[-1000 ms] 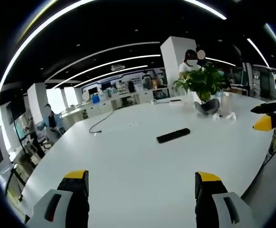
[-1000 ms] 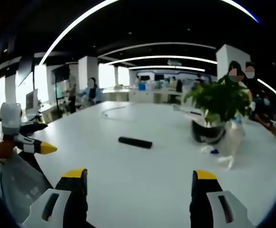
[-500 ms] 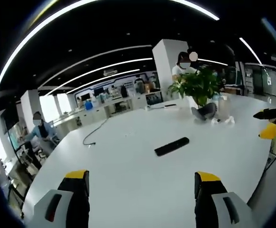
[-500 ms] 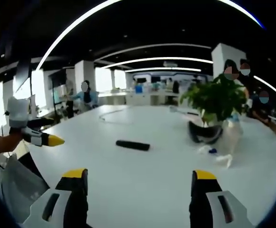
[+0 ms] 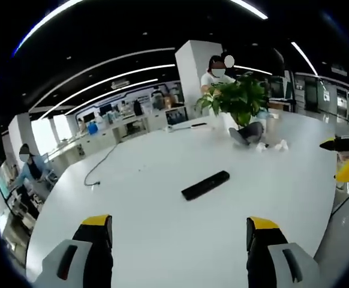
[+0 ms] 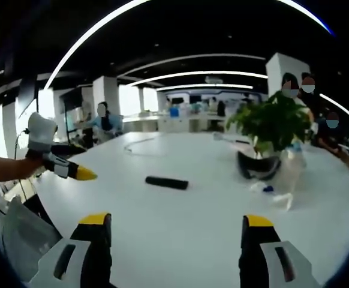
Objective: Press the specified remote control buttons in sequence, fully releasing each button before pressing the next.
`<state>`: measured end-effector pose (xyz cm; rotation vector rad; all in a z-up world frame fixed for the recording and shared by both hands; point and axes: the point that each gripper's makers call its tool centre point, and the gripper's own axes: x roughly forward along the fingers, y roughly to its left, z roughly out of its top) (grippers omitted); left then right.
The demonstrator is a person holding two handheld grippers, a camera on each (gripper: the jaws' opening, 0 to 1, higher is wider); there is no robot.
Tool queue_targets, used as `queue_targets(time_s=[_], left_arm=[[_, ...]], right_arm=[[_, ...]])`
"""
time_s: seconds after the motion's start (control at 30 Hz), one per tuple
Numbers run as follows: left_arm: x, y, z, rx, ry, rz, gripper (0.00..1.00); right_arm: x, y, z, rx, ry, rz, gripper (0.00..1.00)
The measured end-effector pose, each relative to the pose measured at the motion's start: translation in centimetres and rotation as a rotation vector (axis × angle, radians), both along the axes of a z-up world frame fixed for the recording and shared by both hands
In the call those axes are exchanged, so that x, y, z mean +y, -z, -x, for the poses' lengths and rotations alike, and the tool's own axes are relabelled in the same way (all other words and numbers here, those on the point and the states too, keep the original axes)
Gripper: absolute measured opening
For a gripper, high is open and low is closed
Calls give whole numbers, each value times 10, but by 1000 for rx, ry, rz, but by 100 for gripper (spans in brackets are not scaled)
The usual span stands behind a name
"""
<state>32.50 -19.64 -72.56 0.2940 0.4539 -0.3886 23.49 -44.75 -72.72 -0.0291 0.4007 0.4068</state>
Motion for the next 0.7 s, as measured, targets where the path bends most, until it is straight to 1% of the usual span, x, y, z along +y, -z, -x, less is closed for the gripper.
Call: queue_targets(time_s=[0.23, 0.33, 0.47, 0.63, 0.7], left_arm=[[-20, -2, -23, 13, 79, -25, 94], [-29, -2, -36, 13, 112, -35, 94], [-41, 4, -52, 27, 165, -55, 94], [-52, 10, -73, 31, 225, -110, 94], [-55, 10, -77, 43, 239, -107, 94]], right_arm=[[1, 2, 0, 9, -4, 9, 88], [1, 3, -1, 15, -2, 15, 88], [1, 5, -2, 23, 2, 22, 88], [-1, 6, -3, 30, 12, 26, 88], [-1, 7, -3, 32, 14, 26, 88]])
